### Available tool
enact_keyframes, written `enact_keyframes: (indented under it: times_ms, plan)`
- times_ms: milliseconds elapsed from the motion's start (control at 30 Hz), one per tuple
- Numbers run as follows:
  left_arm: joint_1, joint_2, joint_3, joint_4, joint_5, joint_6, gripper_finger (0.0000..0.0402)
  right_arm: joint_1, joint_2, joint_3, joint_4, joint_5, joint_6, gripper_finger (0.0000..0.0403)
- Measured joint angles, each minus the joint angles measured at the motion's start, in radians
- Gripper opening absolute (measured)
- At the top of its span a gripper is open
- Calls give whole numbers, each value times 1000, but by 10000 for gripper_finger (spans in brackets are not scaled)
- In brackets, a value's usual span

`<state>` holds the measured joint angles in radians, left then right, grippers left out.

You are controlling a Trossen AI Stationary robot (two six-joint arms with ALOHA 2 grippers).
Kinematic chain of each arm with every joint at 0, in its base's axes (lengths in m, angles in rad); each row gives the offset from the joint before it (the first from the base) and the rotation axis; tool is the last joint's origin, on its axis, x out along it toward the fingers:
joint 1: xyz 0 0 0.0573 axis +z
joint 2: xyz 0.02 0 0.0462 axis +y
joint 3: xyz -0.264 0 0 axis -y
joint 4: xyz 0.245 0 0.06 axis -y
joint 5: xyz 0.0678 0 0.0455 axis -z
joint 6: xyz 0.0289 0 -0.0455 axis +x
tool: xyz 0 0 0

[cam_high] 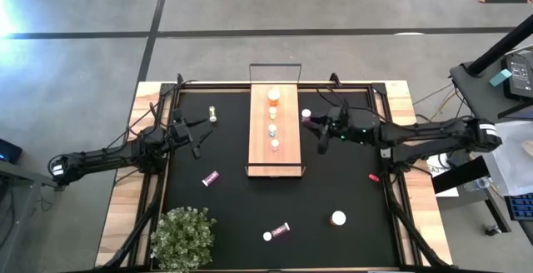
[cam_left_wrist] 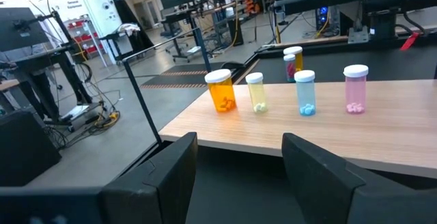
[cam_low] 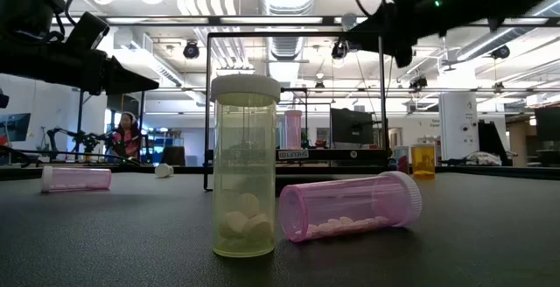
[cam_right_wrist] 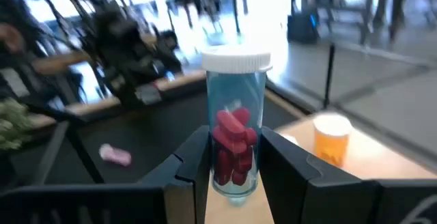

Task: Pick and place medicine bottles onto shelf by color
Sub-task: Put the bottom blue medicine bottle on the shelf aligned with the other blue medicine bottle

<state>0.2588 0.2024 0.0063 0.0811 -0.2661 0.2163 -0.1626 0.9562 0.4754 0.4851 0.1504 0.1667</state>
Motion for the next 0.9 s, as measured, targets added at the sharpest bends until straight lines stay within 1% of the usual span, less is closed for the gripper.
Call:
enact_keyframes:
  times_ms: [67,133,267,467,600,667,800,900]
  plan:
    - [0,0,0,0,0,0,199,-12,3,-79,163,-25,-11,98]
    - [0,0,0,0,0,0,199,-15,12,-151,294,-27,-30,98]
    - [0,0,0,0,0,0,199,-15,27,-243,411,-28,-63,98]
    - [0,0,0,0,0,0,199,-15,84,-274,417,-27,-27,98]
    - [0,0,0,0,0,0,199,-15,153,-274,437,8,-14,98]
    - [0,0,0,0,0,0,199,-15,201,-273,491,25,-20,98]
    - [0,0,0,0,0,0,199,-15,322,-283,687,30,-56,98]
    - [0,0,0,0,0,0,199,-15,413,-284,789,33,-74,98]
